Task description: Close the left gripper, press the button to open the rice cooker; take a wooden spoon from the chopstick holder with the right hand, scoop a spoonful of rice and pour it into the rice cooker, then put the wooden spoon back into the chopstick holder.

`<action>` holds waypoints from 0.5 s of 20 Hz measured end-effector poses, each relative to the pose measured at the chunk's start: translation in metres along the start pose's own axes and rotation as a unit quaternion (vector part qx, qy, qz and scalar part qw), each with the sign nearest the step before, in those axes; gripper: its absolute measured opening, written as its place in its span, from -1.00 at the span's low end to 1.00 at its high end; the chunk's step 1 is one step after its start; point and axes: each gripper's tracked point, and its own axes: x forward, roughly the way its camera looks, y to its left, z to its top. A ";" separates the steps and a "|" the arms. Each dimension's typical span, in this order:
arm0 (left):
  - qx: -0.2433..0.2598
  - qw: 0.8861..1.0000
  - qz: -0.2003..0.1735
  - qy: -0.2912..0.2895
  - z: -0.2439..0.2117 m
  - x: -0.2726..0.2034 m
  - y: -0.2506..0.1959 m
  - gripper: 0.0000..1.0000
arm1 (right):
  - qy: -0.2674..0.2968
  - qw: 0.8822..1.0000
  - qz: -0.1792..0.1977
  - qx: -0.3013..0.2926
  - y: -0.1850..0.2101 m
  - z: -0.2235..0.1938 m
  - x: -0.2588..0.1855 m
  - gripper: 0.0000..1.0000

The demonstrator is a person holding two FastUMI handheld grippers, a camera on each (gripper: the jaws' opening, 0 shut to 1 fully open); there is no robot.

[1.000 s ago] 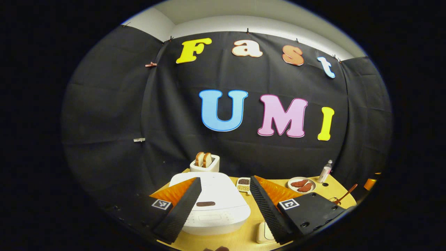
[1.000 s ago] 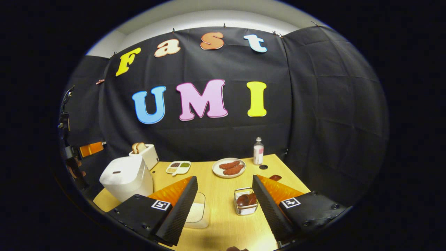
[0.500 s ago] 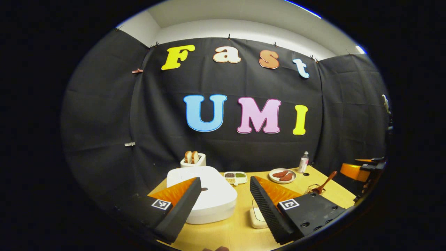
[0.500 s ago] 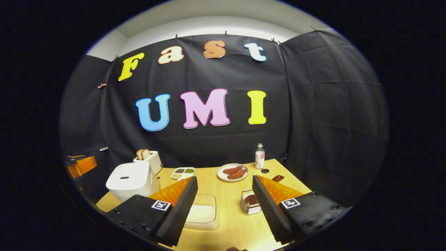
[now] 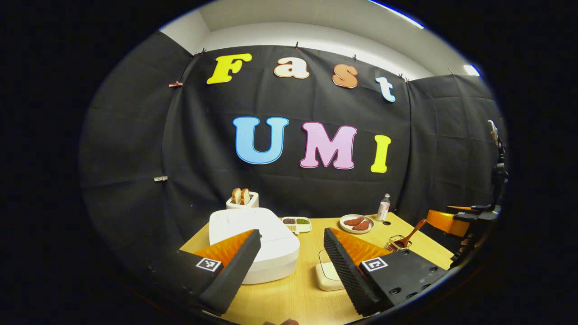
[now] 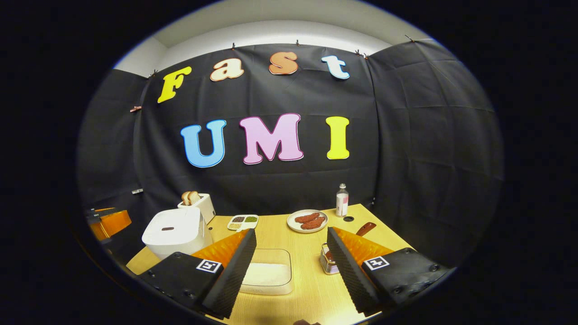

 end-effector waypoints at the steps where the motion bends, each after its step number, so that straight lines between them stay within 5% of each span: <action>1: -0.002 1.000 0.000 0.003 -0.003 0.001 0.000 0.94 | 0.004 1.000 0.000 0.000 0.001 -0.002 0.000 0.97; 10: -0.003 0.999 -0.012 0.032 -0.027 0.010 -0.007 0.91 | 0.021 1.000 -0.022 -0.004 -0.015 -0.010 0.003 0.97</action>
